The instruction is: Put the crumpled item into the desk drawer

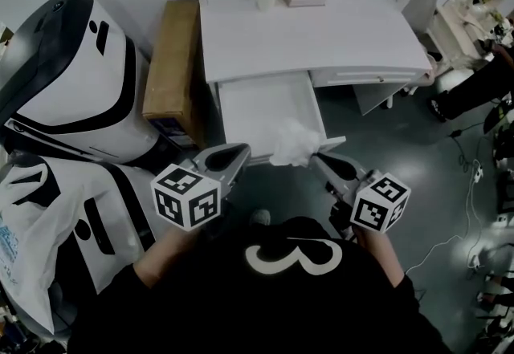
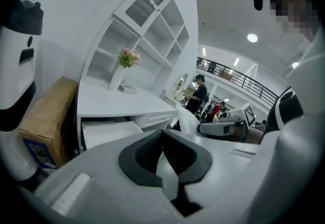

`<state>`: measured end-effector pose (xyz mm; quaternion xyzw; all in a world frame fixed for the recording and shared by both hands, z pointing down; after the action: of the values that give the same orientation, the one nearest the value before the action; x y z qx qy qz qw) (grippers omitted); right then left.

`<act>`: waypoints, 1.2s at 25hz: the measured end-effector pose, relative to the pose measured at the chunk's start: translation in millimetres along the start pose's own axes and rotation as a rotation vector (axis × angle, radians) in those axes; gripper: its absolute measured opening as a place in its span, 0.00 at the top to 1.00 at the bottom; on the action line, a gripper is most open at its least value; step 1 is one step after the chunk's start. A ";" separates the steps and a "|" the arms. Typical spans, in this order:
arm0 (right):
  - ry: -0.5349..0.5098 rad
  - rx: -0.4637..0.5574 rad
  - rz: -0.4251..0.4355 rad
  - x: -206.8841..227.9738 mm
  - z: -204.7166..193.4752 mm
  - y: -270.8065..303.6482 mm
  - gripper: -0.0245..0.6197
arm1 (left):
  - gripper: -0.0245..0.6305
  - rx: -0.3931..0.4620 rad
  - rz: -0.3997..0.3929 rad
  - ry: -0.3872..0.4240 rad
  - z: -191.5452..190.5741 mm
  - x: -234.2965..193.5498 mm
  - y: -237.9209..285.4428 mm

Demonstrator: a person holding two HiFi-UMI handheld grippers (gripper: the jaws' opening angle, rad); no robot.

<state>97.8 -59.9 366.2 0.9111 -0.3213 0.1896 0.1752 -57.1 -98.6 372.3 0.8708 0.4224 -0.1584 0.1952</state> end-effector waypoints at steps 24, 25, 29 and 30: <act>-0.023 -0.209 0.052 77.3 -0.5 139.7 0.96 | 0.95 -0.008 0.142 -0.057 20.8 -95.4 30.7; -0.020 -0.221 0.052 83.2 -2.4 146.3 0.96 | 0.95 -0.011 0.146 -0.063 21.6 -100.4 34.6; 0.003 -0.273 0.047 107.0 -12.2 168.4 0.96 | 0.95 -0.015 0.166 -0.094 22.8 -119.3 50.4; 0.008 -0.286 0.045 112.4 -15.2 173.2 0.96 | 0.95 -0.018 0.171 -0.103 21.8 -124.0 53.8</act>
<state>62.5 -238.4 465.0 0.8687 -0.3646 0.1494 0.3002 -90.1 -223.0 419.1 0.8927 0.3372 -0.1818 0.2374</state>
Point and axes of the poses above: the fingertips, and each gripper's own axes: y forward along the fingers, x to its right, z out of its top, the point moved 2 cm from there along -y, backward along the fingers, and after that the axes turned 9 degrees about x, right-handed, at the moved point
